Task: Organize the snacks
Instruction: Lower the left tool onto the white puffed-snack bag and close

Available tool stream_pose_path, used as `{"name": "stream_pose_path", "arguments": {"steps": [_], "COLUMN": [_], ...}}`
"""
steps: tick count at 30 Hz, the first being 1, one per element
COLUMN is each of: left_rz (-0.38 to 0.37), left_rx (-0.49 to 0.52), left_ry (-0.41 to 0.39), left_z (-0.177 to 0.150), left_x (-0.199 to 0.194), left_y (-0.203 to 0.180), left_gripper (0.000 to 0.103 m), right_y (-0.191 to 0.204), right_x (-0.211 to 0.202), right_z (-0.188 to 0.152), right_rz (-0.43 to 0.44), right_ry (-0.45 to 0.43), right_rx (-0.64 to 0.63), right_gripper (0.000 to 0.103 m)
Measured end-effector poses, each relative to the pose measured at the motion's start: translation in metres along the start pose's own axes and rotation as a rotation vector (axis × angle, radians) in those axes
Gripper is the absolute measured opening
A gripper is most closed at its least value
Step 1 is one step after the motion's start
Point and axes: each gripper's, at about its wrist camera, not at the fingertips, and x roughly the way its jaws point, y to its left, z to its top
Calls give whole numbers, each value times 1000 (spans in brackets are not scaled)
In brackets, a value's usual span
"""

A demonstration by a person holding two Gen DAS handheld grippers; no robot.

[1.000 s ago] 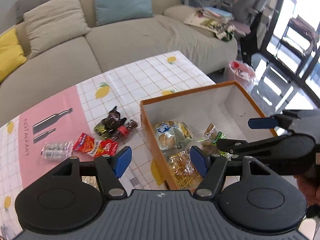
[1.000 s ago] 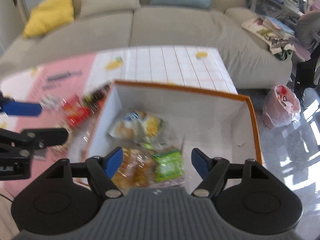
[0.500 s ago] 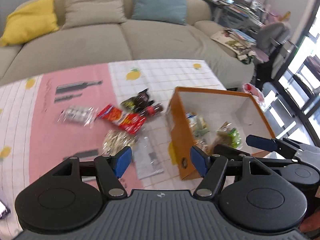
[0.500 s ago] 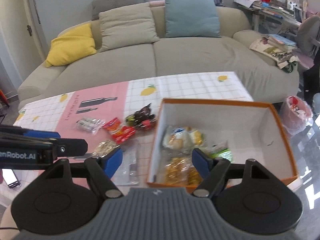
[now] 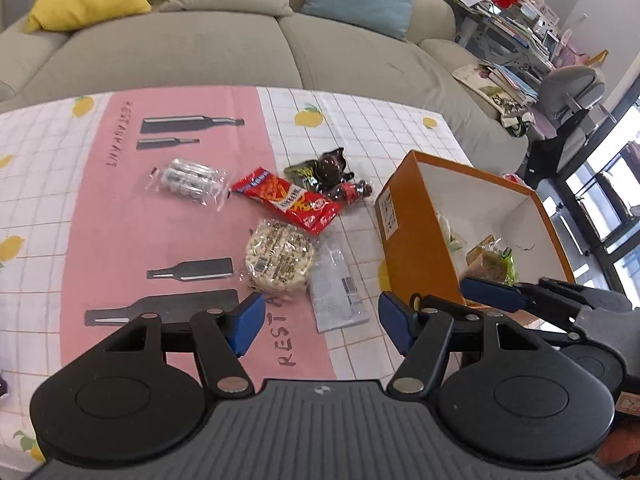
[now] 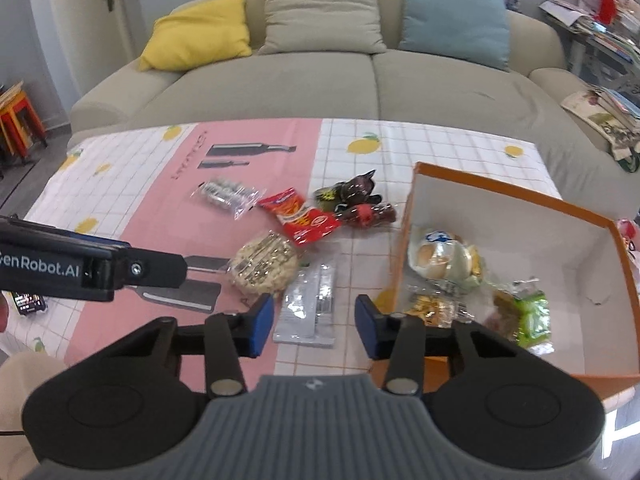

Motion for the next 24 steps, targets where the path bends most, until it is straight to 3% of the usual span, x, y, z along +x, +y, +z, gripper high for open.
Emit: {"name": "stream_pose_path", "arguments": {"steps": [8,12,17,22,24], "left_rz": [-27,-18,-20,-46,-42], "left_rx": [-8,62,141,158,175], "left_ry": [79,93,135,165,172], "left_z": [16,27,35,41,42], "left_x": [42,63,96,124,133], "left_y": [21,22,26,32,32], "left_gripper": [77,90,90,95,100], "right_y": [8,9,6,5,5], "right_x": [47,74,98,119,124], "right_z": [16,27,41,48,49], "right_rz": [28,30,17,38,41], "right_ry": [101,152,198,249,255], "right_rx": [-116,-214,-309,-389,-414], "right_gripper": [39,39,40,59,61]}}
